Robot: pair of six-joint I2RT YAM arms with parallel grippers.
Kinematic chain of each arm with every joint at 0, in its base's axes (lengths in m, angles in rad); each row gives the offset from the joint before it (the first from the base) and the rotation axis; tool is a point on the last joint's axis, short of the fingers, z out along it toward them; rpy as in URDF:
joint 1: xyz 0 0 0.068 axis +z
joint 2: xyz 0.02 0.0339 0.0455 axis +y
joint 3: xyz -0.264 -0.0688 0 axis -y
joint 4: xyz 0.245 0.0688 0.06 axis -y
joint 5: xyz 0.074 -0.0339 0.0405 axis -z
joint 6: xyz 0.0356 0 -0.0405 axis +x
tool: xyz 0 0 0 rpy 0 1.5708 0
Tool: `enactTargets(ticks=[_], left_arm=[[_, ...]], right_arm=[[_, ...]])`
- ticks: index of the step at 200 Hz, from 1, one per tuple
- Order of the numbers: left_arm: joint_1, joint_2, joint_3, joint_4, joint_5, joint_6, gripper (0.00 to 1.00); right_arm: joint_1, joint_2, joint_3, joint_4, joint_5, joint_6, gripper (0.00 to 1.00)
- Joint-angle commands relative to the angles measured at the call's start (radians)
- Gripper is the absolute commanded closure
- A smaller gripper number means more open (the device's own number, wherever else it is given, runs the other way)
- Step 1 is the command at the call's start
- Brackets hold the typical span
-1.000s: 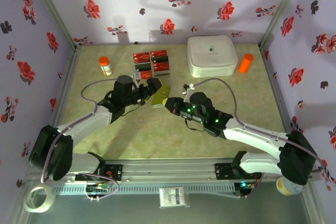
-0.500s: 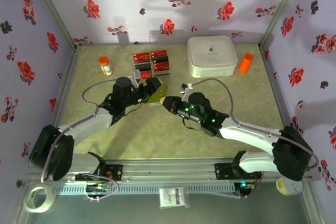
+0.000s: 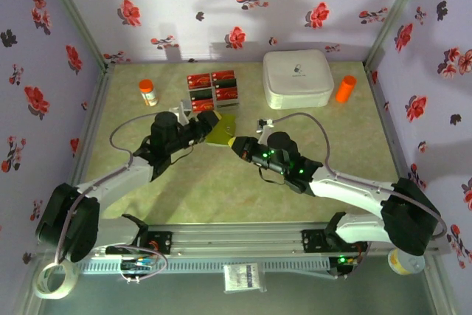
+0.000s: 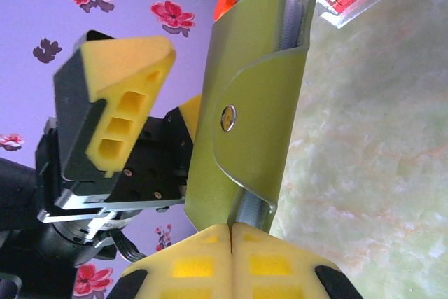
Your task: Put the credit cards into the card holder
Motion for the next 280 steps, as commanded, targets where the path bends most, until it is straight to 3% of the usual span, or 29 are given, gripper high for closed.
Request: enactTargets(ticks=[1,24,58,66,97,123,147,221,261,280], left_arm=[[0.009,-0.018,-0.021,0.065,0.013,0.012,0.5],[0.014,-0.024,-0.032,0.068,0.013,0.016,0.63],[0.021,-0.032,-0.038,0.048,0.013,0.04,0.94],[0.024,-0.035,-0.038,0.038,0.012,0.052,1.0],[0.025,-0.055,-0.033,-0.036,-0.007,0.14,1.0],[0.017,-0.082,-0.034,-0.101,-0.047,0.217,1.0],[-0.004,-0.105,-0.037,-0.141,-0.087,0.249,1.0],[-0.047,-0.1,-0.032,-0.163,-0.142,0.231,1.0],[-0.059,-0.104,-0.03,-0.162,-0.154,0.222,1.0],[-0.064,-0.112,-0.031,-0.162,-0.161,0.219,1.0]], right_arm=[[-0.009,-0.001,-0.01,0.039,0.013,0.018,1.0],[-0.01,0.006,-0.012,0.04,0.012,0.021,1.0],[-0.017,0.007,-0.012,0.011,0.008,0.017,1.0],[-0.022,-0.001,-0.009,-0.023,0.007,0.007,0.9],[-0.035,-0.081,0.039,-0.299,0.094,-0.088,0.61],[-0.034,-0.078,0.167,-0.561,0.153,-0.217,0.5],[-0.029,-0.02,0.269,-0.677,0.182,-0.291,0.44],[0.05,0.211,0.48,-0.708,0.218,-0.353,0.4],[0.065,0.314,0.501,-0.687,0.245,-0.337,0.4],[0.066,0.341,0.485,-0.706,0.295,-0.326,0.44]])
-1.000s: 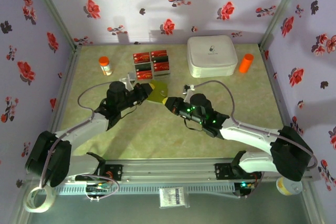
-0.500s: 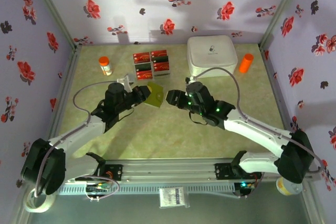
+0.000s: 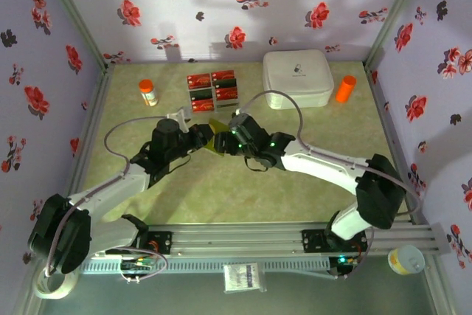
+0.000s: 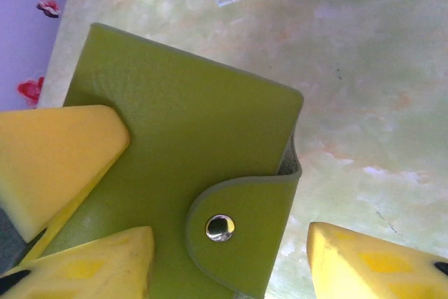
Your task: Put the credit cards into the card holder
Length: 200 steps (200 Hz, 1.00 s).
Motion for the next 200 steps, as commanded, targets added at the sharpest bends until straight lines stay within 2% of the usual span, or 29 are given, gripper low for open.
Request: enactTargets(ticks=[1,49,89,105,151,165,200], left_arm=[[-0.013,-0.022,0.002,0.019,-0.017,0.01,1.0],[-0.019,-0.032,-0.005,0.033,-0.027,-0.001,1.0],[-0.024,-0.038,-0.008,0.042,-0.027,-0.012,1.0],[-0.025,-0.045,-0.008,0.041,-0.027,-0.015,1.0],[-0.027,-0.046,-0.007,0.043,-0.028,-0.016,1.0],[-0.027,-0.038,-0.01,0.052,-0.029,-0.022,1.0],[-0.027,0.004,-0.035,0.141,-0.022,-0.08,1.0]], right_arm=[[0.001,0.041,0.0,-0.028,0.093,-0.001,0.45],[-0.003,0.068,-0.1,-0.026,0.179,0.058,0.64],[-0.022,0.099,-0.169,0.01,0.195,0.104,0.88],[-0.038,0.102,-0.203,0.029,0.19,0.119,0.91],[-0.062,0.034,-0.269,0.05,0.172,0.127,0.9],[-0.063,-0.011,-0.281,0.042,0.168,0.127,0.83],[-0.067,-0.173,-0.333,0.073,0.13,0.131,0.55]])
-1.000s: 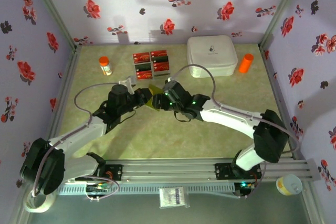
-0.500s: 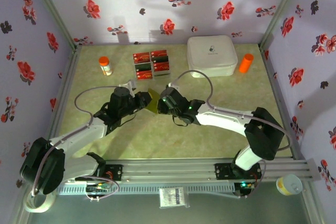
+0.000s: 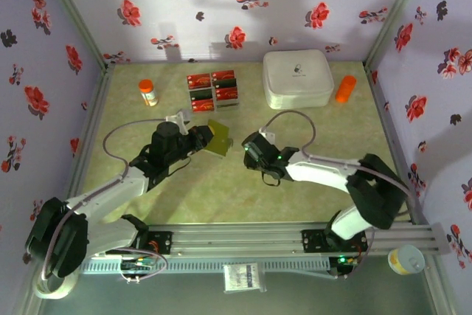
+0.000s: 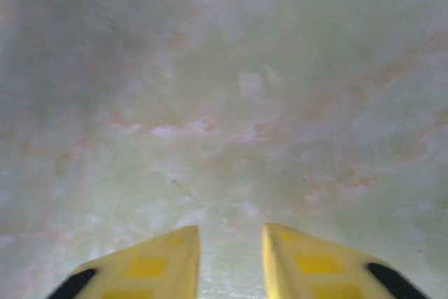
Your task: Put the credit cards into the card holder
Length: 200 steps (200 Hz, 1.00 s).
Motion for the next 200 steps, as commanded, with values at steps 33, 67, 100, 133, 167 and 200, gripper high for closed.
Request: enactTargets(ticks=[33,67,100,133,167,200], left_arm=[[-0.006,0.072,-0.036,0.248,0.019,-0.144,1.0],[-0.006,0.134,-0.052,0.43,0.02,-0.27,1.0],[-0.006,0.187,-0.048,0.554,0.02,-0.361,1.0],[-0.006,0.214,-0.044,0.622,0.019,-0.409,1.0],[-0.006,0.223,-0.048,0.657,0.015,-0.427,1.0],[-0.007,0.232,-0.047,0.686,0.014,-0.439,1.0]], right_arm=[[-0.009,-0.275,-0.09,0.132,-0.066,0.039,0.39],[-0.014,-0.325,-0.092,0.253,-0.118,0.063,0.31],[-0.028,-0.262,-0.069,0.369,-0.166,0.088,0.29],[-0.057,-0.19,-0.087,0.495,-0.193,0.123,0.39],[-0.102,-0.17,-0.159,0.66,-0.231,0.168,0.6],[-0.128,-0.159,-0.21,0.758,-0.259,0.206,0.69]])
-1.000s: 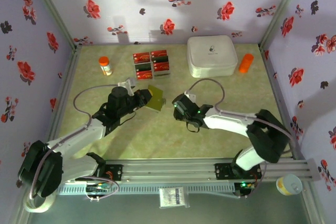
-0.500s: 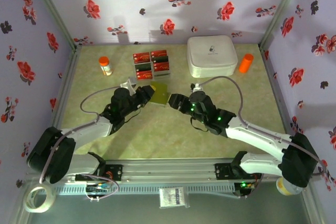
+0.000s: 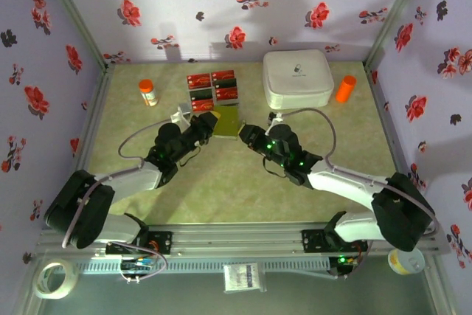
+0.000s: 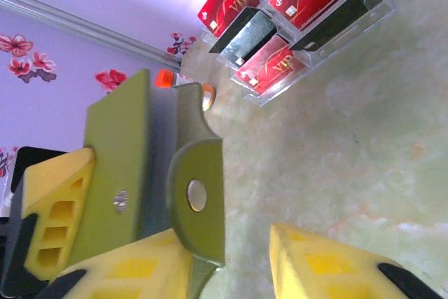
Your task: Put the credit cards into the card holder
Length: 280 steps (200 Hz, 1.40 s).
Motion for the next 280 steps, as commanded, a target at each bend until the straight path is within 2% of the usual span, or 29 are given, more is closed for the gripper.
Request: enactTargets(ticks=[1,110,192,226,252,280], left_arm=[[-0.006,0.011,0.003,0.097,0.007,-0.028,1.0],[-0.013,0.058,0.007,0.177,0.01,-0.056,1.0],[-0.019,0.085,0.022,0.223,0.016,-0.085,1.0],[-0.018,0.097,0.019,0.226,0.016,-0.085,1.0],[-0.019,0.11,0.017,0.236,0.016,-0.087,1.0],[-0.021,0.118,0.012,0.238,0.016,-0.084,1.0]], right_arm=[[-0.018,0.016,-0.033,0.133,-0.035,0.044,0.69],[-0.052,0.09,-0.074,0.392,-0.151,0.151,0.7],[-0.08,0.241,-0.092,0.686,-0.247,0.276,0.75],[-0.092,0.321,-0.094,0.854,-0.292,0.344,0.64],[-0.097,0.369,-0.095,0.938,-0.306,0.383,0.63],[-0.099,0.375,-0.089,0.941,-0.321,0.389,0.64]])
